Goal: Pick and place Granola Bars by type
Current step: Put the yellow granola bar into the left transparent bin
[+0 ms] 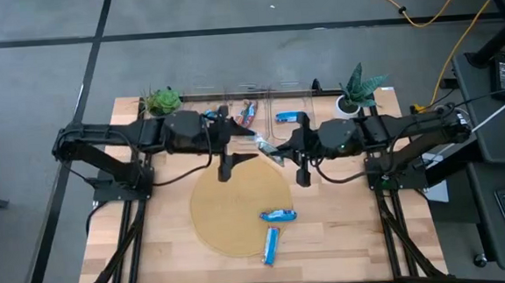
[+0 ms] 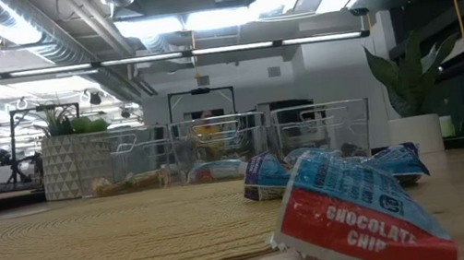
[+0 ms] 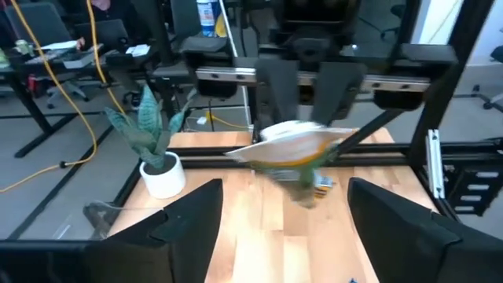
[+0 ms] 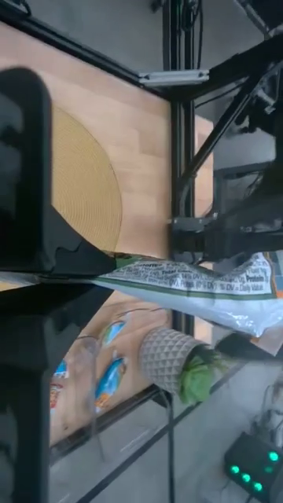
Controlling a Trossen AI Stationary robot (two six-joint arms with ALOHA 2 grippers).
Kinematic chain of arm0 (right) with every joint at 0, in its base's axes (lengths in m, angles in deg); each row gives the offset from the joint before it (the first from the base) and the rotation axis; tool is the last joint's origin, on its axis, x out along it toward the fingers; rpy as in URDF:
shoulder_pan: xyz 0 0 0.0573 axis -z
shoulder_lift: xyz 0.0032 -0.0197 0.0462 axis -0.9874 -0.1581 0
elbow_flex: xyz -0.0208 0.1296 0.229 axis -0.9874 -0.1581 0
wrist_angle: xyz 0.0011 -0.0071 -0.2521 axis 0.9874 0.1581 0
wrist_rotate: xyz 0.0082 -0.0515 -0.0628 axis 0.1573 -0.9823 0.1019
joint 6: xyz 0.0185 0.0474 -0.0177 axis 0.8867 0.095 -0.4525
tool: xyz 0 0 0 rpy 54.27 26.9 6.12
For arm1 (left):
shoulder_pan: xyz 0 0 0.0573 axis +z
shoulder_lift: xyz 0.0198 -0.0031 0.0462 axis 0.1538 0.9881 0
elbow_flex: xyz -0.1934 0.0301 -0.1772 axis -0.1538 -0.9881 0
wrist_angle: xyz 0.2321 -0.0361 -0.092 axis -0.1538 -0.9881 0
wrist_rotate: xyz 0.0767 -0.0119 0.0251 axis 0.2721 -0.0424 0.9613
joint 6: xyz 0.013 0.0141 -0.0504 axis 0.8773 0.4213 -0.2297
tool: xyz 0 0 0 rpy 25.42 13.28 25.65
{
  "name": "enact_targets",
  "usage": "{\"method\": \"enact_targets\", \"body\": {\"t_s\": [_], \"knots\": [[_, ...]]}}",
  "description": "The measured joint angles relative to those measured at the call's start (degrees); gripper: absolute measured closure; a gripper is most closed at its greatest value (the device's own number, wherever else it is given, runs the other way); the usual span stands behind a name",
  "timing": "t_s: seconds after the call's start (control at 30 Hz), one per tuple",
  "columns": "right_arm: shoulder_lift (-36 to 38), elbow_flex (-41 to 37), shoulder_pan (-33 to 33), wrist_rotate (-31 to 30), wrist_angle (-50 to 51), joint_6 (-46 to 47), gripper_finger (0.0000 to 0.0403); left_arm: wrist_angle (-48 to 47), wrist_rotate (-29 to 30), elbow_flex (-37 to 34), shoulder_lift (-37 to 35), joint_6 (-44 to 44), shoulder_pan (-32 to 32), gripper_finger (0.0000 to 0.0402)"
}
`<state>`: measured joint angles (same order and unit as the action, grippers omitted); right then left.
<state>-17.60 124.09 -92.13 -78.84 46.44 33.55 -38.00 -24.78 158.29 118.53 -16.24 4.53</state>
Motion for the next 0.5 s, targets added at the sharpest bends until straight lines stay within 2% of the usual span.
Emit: {"method": "enact_targets", "body": {"t_s": [0.2, 0.33, 0.5], "knots": [[-0.52, 0.0, 1.32, 2.3, -4.44, -1.9, 0.0378, 3.33, -2.94, 0.0, 0.07, -0.02, 1.75, 0.0127], [-0.57, 0.0, 2.62, 4.36, -7.2, -3.3, 0.0388, 4.7, -5.35, 0.0, 0.57, -0.02, 2.38, 0.0128], [-0.57, 0.0, 4.08, 5.52, -8.18, -3.43, 0.0389, 5.63, -6.81, 0.0, 0.98, 0.13, 2.62, 0.0148]]}}
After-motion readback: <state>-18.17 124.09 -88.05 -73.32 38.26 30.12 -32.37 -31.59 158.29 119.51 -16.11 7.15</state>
